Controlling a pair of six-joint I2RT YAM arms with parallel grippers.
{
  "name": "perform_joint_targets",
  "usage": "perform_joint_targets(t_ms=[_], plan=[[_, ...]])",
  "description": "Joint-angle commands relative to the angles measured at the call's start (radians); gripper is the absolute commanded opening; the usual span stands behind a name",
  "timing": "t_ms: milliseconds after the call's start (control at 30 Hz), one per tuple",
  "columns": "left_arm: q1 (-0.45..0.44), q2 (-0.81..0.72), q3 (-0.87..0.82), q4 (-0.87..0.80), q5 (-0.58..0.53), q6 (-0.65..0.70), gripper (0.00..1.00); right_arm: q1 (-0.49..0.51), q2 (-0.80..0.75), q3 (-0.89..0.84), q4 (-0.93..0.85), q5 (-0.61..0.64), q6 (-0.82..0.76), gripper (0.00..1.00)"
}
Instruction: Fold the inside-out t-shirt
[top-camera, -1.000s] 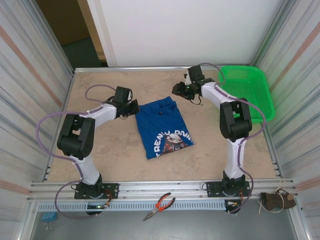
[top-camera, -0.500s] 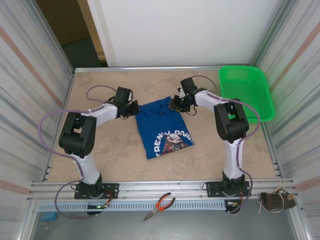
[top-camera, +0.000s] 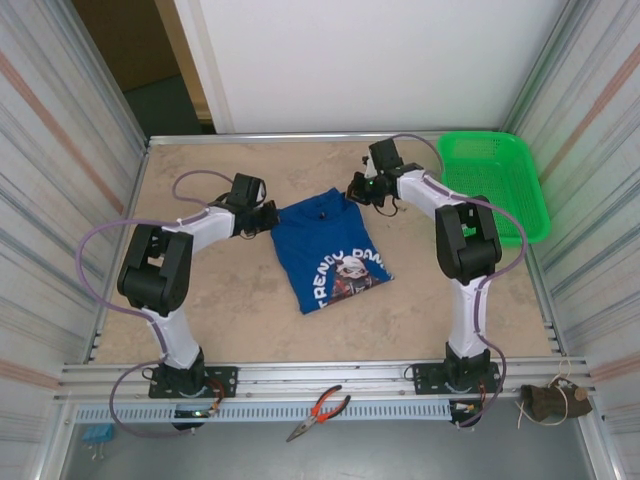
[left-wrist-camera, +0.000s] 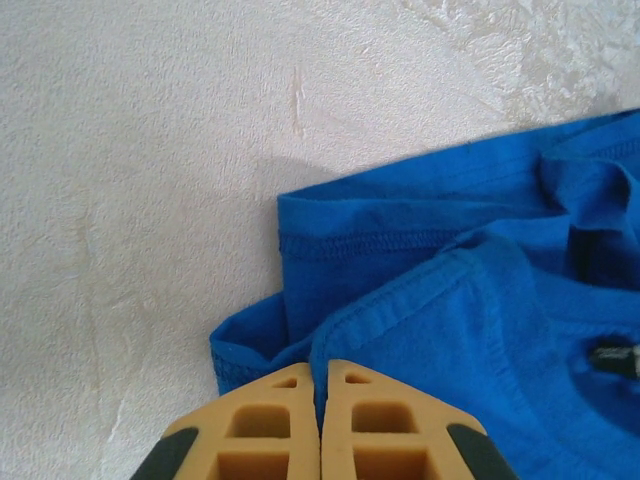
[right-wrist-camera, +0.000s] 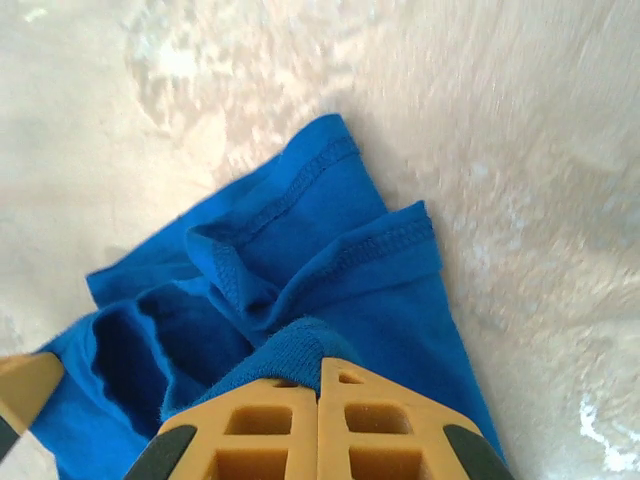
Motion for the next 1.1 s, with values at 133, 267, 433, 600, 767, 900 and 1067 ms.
perform_joint_targets(t_ms=[133,267,433,600,767,900,1067], plan=[[0.002,0.025,0.018,0.003,-0.047,-0.001,0.00,-0.015,0.109,0.079,0.064,0.034,0.034,0.00],[0.003,0.049,0.014,0.023,-0.088,-0.041,0.00,-0.024,0.179,0.149,0.086,0.039,0.037,0.14],[0.011,0.051,0.031,0.029,-0.085,-0.033,0.21,-0.032,0.079,0.065,0.044,0.049,0.026,0.59],[0.009,-0.064,0.025,0.023,-0.071,-0.005,0.48,-0.039,-0.165,-0.209,0.025,0.098,0.043,0.57],[-0.086,-0.202,0.002,-0.052,-0.027,-0.023,0.50,-0.029,-0.359,-0.481,0.029,0.140,0.060,0.63],[-0.250,-0.282,-0.059,-0.076,-0.030,-0.063,0.50,-0.027,-0.453,-0.628,0.032,0.174,0.050,0.63],[-0.437,-0.304,-0.174,0.012,-0.053,-0.148,0.50,-0.027,-0.467,-0.716,0.070,0.157,0.059,0.58]])
